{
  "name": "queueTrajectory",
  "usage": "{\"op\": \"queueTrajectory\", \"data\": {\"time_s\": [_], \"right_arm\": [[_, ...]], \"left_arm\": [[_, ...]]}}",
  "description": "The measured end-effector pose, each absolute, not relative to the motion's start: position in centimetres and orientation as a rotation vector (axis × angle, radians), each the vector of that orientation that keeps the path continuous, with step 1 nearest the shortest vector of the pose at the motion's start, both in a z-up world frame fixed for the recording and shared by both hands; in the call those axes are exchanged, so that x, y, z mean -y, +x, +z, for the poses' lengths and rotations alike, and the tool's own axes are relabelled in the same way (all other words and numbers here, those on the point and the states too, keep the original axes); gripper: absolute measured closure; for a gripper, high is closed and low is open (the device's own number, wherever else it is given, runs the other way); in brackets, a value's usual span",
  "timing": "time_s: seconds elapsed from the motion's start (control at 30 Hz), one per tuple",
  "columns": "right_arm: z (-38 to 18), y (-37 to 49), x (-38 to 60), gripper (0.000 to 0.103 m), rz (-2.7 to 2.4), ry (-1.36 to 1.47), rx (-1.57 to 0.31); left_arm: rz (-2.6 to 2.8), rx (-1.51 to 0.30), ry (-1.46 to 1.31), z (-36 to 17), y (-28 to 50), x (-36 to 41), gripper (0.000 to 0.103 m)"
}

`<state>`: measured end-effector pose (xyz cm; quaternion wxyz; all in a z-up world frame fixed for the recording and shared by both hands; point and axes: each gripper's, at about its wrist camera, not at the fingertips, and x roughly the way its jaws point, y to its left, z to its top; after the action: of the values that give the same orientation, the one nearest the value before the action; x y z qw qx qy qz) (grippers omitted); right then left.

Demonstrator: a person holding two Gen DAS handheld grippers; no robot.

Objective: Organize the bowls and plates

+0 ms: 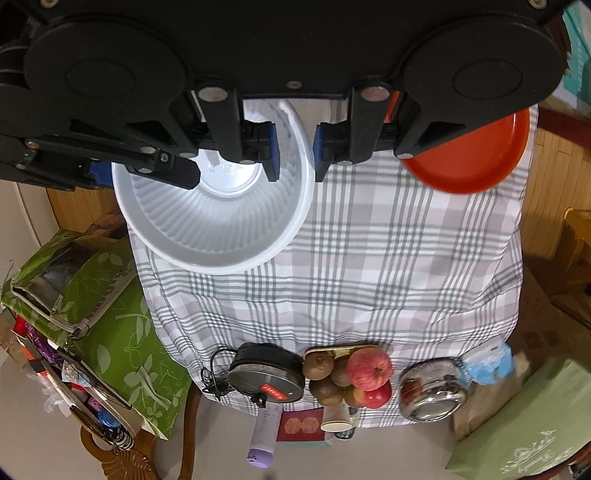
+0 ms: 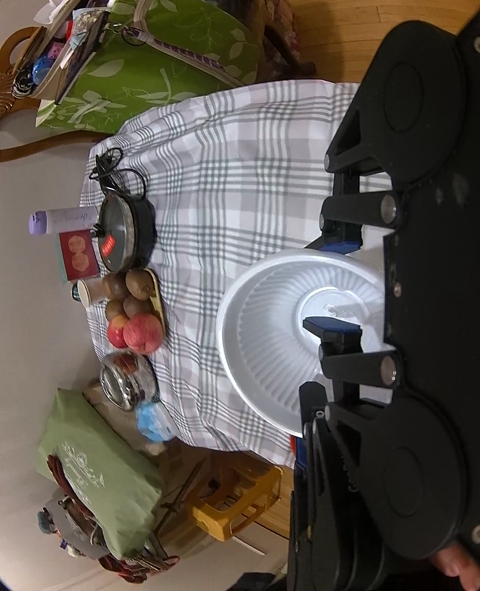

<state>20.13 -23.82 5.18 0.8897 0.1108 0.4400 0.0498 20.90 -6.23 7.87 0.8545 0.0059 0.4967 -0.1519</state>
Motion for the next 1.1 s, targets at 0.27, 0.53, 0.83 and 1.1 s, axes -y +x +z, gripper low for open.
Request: {"op": "queueTrajectory", "data": {"time_s": [0.27, 0.53, 0.83, 1.1], "right_arm": [[3.7, 17.8, 22.9, 0.064, 0.118, 0.248, -0.946], [1.6, 16.5, 22.8, 0.064, 0.113, 0.279, -0.987], [0.4, 17.2, 22.8, 0.064, 0.108, 0.277, -1.008], [-0.7, 18.9, 23.0, 0.063, 0.102, 0.273, -1.04]], "left_arm": [[-0.314, -1.049, 0.022, 6.9, 18.4, 5.3, 0.079], [-0.317, -1.091, -0.004, 5.1, 17.6, 4.8, 0.079], [-0.31, -1.115, -0.019, 4.1, 18.3, 4.9, 0.079], [-0.309, -1.162, -0.02, 2.8, 20.0, 5.4, 0.079]]}}
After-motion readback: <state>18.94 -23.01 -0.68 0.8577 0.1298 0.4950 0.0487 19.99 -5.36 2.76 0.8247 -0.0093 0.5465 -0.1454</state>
